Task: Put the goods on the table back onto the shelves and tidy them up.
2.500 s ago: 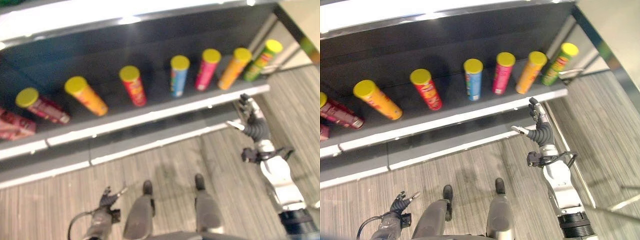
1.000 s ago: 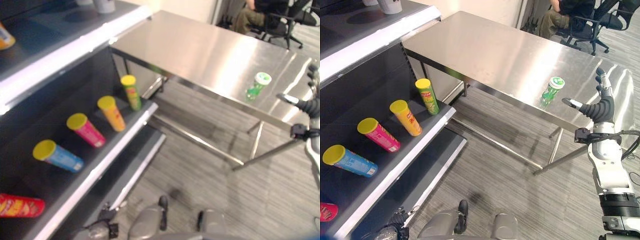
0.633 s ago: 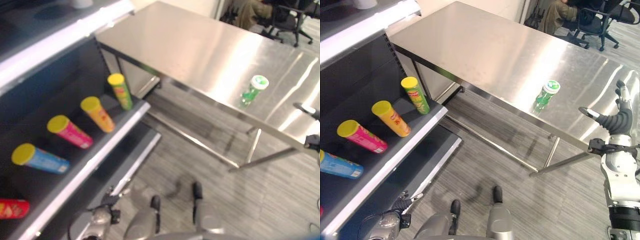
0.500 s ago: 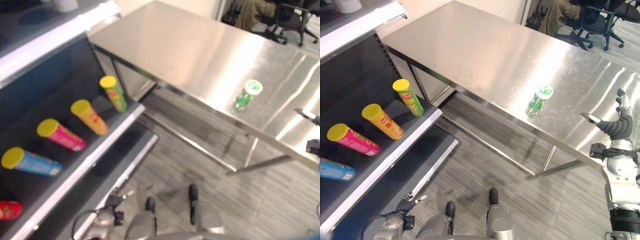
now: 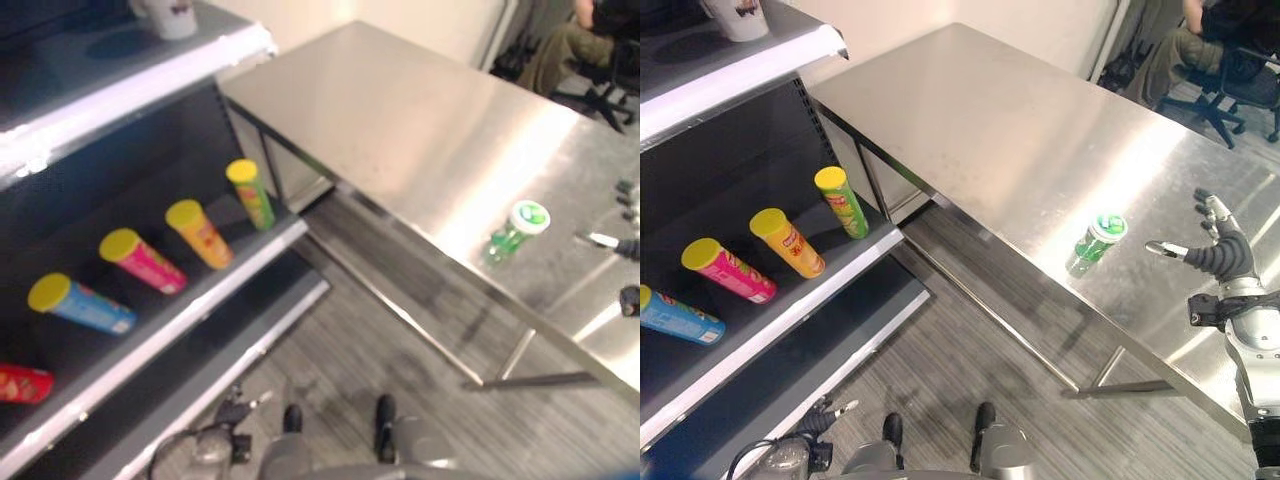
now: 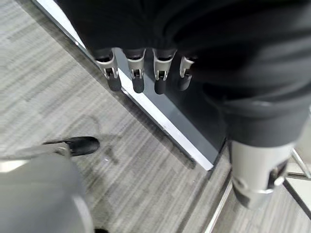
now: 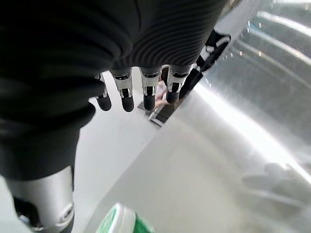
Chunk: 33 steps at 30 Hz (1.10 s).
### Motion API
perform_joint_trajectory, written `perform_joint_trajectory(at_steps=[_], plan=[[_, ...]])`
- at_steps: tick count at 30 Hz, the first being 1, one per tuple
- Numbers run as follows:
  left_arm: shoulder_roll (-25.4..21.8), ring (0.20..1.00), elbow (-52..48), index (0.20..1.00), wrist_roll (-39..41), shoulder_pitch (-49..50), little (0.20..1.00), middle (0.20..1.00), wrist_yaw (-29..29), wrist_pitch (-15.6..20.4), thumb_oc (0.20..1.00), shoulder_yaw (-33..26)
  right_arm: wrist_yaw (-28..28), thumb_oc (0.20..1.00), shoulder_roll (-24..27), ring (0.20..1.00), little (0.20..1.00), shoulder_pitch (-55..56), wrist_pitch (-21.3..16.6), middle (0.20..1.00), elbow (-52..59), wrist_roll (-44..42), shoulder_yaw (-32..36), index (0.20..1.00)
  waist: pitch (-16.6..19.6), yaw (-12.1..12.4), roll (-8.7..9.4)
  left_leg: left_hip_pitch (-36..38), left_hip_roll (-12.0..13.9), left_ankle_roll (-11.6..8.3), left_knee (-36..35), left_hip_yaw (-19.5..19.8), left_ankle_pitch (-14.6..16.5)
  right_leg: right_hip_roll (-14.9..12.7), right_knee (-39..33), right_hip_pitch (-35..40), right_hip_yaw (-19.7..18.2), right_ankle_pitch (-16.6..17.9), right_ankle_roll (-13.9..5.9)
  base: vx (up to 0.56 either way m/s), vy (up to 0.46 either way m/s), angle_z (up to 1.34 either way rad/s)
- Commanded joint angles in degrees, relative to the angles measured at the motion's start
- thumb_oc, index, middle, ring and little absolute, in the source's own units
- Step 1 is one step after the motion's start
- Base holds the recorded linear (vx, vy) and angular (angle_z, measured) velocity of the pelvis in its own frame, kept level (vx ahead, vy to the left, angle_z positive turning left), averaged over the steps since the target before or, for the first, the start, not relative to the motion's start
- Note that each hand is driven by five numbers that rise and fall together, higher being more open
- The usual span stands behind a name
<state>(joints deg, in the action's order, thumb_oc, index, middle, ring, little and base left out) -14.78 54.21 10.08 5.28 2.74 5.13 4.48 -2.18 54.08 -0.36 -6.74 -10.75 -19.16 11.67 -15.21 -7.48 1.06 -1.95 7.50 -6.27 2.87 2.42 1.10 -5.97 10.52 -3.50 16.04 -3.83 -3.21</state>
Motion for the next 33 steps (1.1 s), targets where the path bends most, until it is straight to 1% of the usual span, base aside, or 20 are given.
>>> perform_joint_trajectory(at_steps=[1, 5, 11, 15, 22, 23, 24, 27, 33], plan=[[-3.1, 1.0, -0.7, 1.0, -0.2, -1.0, 1.0, 1.0, -0.4, 1.8, 1.0, -0.1, -1.0, 1.0, 3.1, 1.0, 1.0, -2.6, -1.9, 1.0, -0.3, -2.1, -2.7, 1.0, 2.9, 0.6, 2.28, 1.9, 3.5, -3.39, 3.6, -1.0, 5.3, -3.9, 1.5, -0.3, -4.5, -5.1, -5.53, 0.01, 0.022, 0.06], [-3.1, 1.0, -0.5, 1.0, 0.4, -0.6, 1.0, 1.0, -0.4, 2.2, 1.0, -0.1, -2.3, 1.0, 3.6, 1.0, 1.0, -6.8, -1.6, 1.0, -3.8, -1.0, -8.8, 1.0, 2.6, 1.5, 2.26, 2.5, 3.1, -3.36, 3.1, -0.7, 5.5, -4.7, 1.6, 0.2, -3.8, -4.9, -5.66, 0.02, 0.016, 0.05], [-2.8, 1.0, -0.1, 1.0, 1.0, -0.2, 1.0, 1.0, -0.1, 2.5, 1.0, 0.1, -2.5, 1.0, 4.0, 1.0, 1.0, -10.7, -1.2, 1.0, -6.3, 0.7, -13.3, 1.0, 2.4, 2.7, 2.03, 2.5, 2.8, -3.41, 2.2, 0.2, 4.9, -5.1, 1.4, 0.8, -2.8, -5.2, -5.64, 0.01, 0.002, 0.06], [-2.6, 1.0, -0.1, 1.0, 1.6, 0.1, 1.0, 1.0, 0.1, 2.6, 1.0, 0.2, -2.1, 1.0, 4.0, 1.0, 1.0, -12.6, -1.1, 1.0, -7.6, 1.9, -15.1, 1.0, 2.1, 3.4, 1.89, 2.2, 2.6, -3.44, 2.0, 0.7, 4.6, -5.4, 1.2, 1.2, -2.0, -5.2, -5.58, 0.01, -0.007, 0.09], [-2.4, 1.0, -0.1, 1.0, 2.1, 0.4, 1.0, 1.0, 0.5, 2.8, 1.0, 0.4, -1.5, 1.0, 3.8, 1.0, 1.0, -14.1, -1.0, 1.0, -9.1, 2.4, -16.1, 1.0, 1.9, 4.1, 1.74, 1.6, 2.4, -3.57, 1.8, 1.4, 4.2, -5.6, 1.0, 1.4, -1.1, -5.3, -5.45, 0.0, -0.007, 0.07], [-2.4, 1.0, -0.1, 1.0, 2.3, 0.4, 1.0, 1.0, 0.5, 2.8, 1.0, 0.5, -1.7, 0.947, 3.9, 0.947, 0.947, -14.2, -0.8, 0.947, -9.4, 2.4, -16.5, 0.947, 1.8, 4.3, 1.72, 1.5, 2.4, -3.66, 1.7, 1.6, 4.1, -5.7, 0.8, 1.6, -0.8, -5.3, -5.45, 0.0, 0.0, 0.0], [-2.4, 1.0, 0.0, 1.0, 2.5, 0.4, 1.0, 1.0, 0.5, 2.8, 1.0, 0.5, -1.8, 0.2, 3.9, 0.2, 0.2, -14.5, -0.8, 0.2, -9.9, 2.3, -16.8, 0.2, 1.7, 4.4, 1.74, 1.4, 2.4, -3.7, 1.7, 1.6, 4.0, -5.8, 0.8, 1.6, -0.5, -5.3, -5.42, 0.0, -0.009, 0.03], [-2.4, 1.0, -0.4, 1.0, 2.9, 0.4, 1.0, 1.0, 0.5, 2.9, 1.0, 0.7, -2.0, 0.2, 4.2, 0.2, 0.2, -15.4, -0.5, 0.2, -11.2, 3.2, -18.4, 0.2, 1.6, 4.7, 1.81, 1.3, 2.4, -3.77, 1.5, 1.9, 3.8, -5.8, 0.8, 1.7, -0.3, -5.3, -5.42, 0.0, -0.012, 0.07], [-2.3, 1.0, -0.4, 1.0, 3.1, 0.3, 1.0, 1.0, 0.5, 2.9, 1.0, 0.9, -2.8, 0.2, 5.4, 0.2, 0.2, -15.4, -0.4, 0.2, -11.4, 3.6, -19.3, 0.2, 1.4, 4.7, 1.85, 1.3, 2.5, -3.94, 1.6, 1.9, 3.7, -5.9, 1.1, 1.7, 0.0, -5.5, -5.36, 0.0, -0.004, 0.06]])
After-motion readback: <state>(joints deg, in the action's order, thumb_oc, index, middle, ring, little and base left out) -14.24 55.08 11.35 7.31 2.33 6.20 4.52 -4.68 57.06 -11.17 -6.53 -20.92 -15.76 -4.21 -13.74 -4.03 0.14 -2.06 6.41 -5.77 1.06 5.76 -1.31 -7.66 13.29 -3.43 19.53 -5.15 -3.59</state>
